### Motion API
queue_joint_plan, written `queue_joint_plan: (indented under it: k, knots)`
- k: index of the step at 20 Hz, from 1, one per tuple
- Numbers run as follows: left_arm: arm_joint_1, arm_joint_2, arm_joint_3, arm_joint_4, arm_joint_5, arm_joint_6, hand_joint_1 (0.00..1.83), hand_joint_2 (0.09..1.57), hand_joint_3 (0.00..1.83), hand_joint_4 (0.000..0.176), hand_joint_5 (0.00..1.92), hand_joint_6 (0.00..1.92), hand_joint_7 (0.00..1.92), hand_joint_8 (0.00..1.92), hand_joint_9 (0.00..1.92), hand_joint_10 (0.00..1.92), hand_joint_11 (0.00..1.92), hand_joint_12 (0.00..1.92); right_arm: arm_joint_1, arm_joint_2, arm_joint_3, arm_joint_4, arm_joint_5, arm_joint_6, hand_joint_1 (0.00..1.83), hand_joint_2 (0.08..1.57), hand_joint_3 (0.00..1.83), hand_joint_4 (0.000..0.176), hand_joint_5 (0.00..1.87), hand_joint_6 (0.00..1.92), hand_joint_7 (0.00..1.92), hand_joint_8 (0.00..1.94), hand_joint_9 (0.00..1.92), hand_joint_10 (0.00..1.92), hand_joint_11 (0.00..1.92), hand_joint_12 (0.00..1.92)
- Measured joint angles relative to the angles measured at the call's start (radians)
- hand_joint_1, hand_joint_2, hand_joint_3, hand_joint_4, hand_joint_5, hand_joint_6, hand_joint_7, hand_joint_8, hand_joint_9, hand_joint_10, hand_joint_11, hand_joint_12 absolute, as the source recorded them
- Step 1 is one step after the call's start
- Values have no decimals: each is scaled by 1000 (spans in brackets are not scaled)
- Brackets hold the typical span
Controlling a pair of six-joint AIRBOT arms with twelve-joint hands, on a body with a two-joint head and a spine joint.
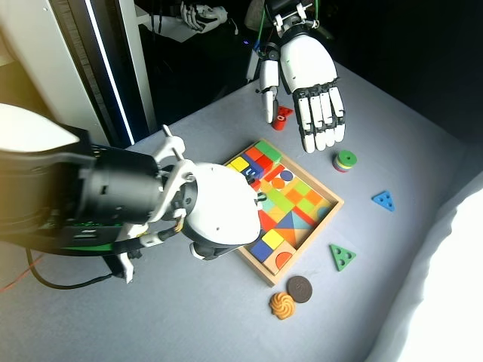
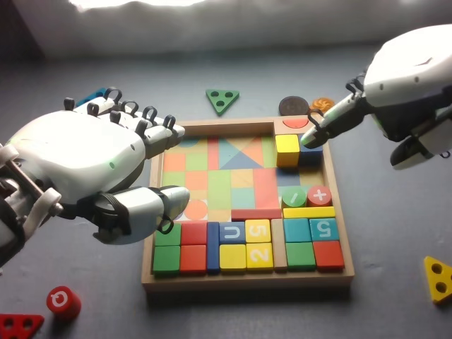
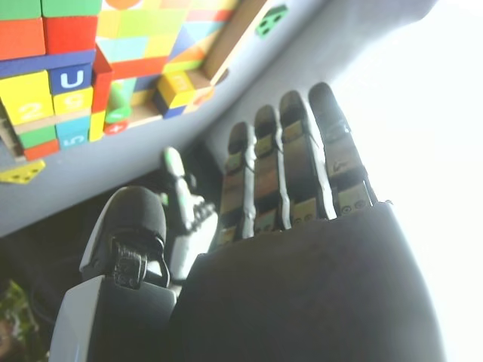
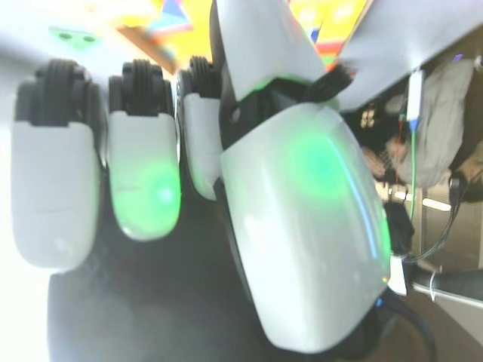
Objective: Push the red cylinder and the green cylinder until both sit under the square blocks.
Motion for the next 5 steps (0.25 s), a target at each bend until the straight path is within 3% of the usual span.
queue_joint_plan:
  k: [2, 5]
  knots:
    - [0, 0, 0, 0, 0, 0, 0, 1448, 0, 0, 208, 0, 232, 1, 206, 1, 0, 492, -20, 6, 0, 27, 1, -27, 1682, 1368, 0, 0, 449, 39, 1648, 1941, 1804, 1921, 1822, 1921]
    - [0, 0, 0, -1, 0, 0, 0, 1451, 1, 0, 207, 4, 237, 6, 215, 7, 0, 501, -26, 22, -10, 63, -8, -87, 1686, 1371, 0, 0, 350, 4, 1631, 1941, 1784, 1921, 1814, 1921]
